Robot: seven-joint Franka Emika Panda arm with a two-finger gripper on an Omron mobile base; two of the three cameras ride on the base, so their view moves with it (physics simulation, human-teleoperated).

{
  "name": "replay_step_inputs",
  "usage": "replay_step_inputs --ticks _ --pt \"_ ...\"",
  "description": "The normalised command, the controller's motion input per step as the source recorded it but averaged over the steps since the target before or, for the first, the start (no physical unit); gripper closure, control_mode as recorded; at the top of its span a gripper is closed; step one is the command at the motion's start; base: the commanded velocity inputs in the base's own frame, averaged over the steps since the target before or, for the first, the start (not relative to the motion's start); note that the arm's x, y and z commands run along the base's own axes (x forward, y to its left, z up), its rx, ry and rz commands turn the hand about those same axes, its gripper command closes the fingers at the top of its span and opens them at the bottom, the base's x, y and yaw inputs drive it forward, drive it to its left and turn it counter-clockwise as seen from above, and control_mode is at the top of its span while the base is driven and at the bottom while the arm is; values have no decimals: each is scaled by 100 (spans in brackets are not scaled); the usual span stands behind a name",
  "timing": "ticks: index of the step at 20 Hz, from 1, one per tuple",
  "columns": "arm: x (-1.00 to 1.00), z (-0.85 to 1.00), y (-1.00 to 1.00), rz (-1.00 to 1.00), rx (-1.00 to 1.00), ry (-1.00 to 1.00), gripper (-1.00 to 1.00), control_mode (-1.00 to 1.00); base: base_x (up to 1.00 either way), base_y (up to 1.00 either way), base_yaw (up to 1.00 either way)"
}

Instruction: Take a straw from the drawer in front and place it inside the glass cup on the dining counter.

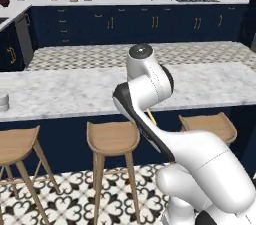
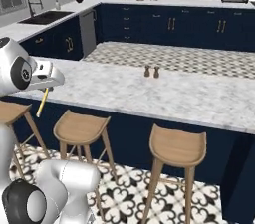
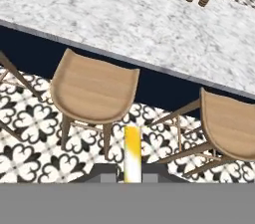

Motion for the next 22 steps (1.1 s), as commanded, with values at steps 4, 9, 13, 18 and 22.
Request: replay_step_inputs --ticks 4,9,13,18,22 --pt "0 0 0 0 0 0 100 100 0 100 -27" --pt "0 0 0 0 0 0 100 100 -1 100 -26" --pt "0 0 0 0 0 0 100 100 0 100 -24" --pt "0 0 0 0 0 0 100 100 2 100 -9" --pt "0 0 0 0 0 0 100 100 38 93 0"
